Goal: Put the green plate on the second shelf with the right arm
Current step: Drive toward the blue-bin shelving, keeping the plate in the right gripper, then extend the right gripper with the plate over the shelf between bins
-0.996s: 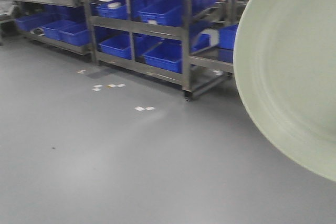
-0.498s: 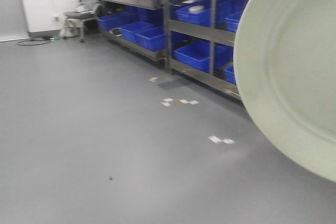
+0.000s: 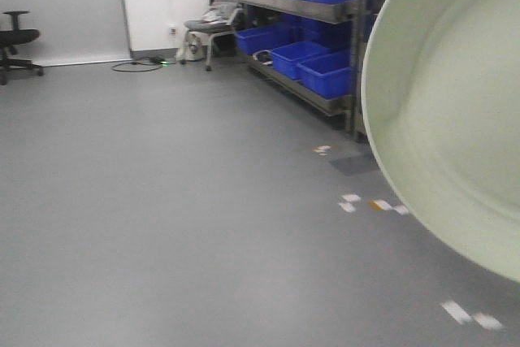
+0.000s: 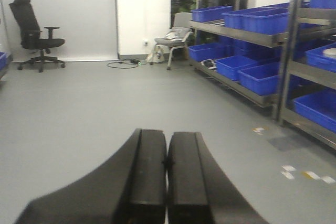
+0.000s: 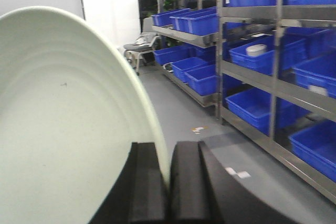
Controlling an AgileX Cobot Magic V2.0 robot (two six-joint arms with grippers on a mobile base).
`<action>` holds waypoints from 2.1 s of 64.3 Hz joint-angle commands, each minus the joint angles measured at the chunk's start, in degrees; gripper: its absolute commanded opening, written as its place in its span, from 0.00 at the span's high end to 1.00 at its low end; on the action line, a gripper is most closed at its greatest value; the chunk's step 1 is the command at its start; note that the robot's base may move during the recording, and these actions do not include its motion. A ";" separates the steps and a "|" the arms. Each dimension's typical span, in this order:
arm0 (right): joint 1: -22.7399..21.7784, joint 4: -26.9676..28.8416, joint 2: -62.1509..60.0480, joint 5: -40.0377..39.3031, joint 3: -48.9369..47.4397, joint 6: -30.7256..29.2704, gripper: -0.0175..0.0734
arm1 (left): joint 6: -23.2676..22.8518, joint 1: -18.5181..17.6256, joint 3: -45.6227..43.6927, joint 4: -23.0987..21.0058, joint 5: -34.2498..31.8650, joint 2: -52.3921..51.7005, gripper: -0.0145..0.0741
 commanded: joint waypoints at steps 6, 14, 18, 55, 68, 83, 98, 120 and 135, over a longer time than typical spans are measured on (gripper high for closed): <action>-0.26 0.28 0.67 -6.69 -1.42 0.35 0.75 | -0.08 -0.02 2.40 -0.32 -4.85 -1.04 0.69; -0.26 0.28 0.67 -6.69 -1.42 0.35 0.75 | -0.08 -0.02 2.40 -0.32 -4.85 -1.04 0.69; -0.26 0.28 0.67 -6.69 -1.42 0.35 0.75 | -0.08 -0.02 2.40 -0.32 -4.85 -1.04 0.69; -0.26 0.28 0.67 -6.69 -1.42 0.35 0.75 | -0.08 -0.02 2.40 -0.32 -4.85 -1.04 0.69; -0.26 0.28 0.67 -6.69 -1.42 0.35 0.75 | -0.08 -0.02 2.40 -0.32 -4.85 -1.04 0.69; -0.26 0.28 0.67 -6.69 -1.42 0.35 0.75 | -0.08 -0.02 2.40 -0.32 -4.85 -1.04 0.69; -0.26 0.28 0.67 -6.69 -1.42 0.35 0.75 | -0.08 -0.02 2.40 -0.32 -4.85 -1.04 0.69; -0.26 0.28 0.67 -6.69 -1.42 0.35 0.75 | -0.08 -0.02 2.40 -0.32 -4.85 -1.04 0.69; -0.26 0.28 0.67 -6.69 -1.42 0.35 0.75 | -0.08 -0.02 2.40 -0.32 -4.85 -1.04 0.69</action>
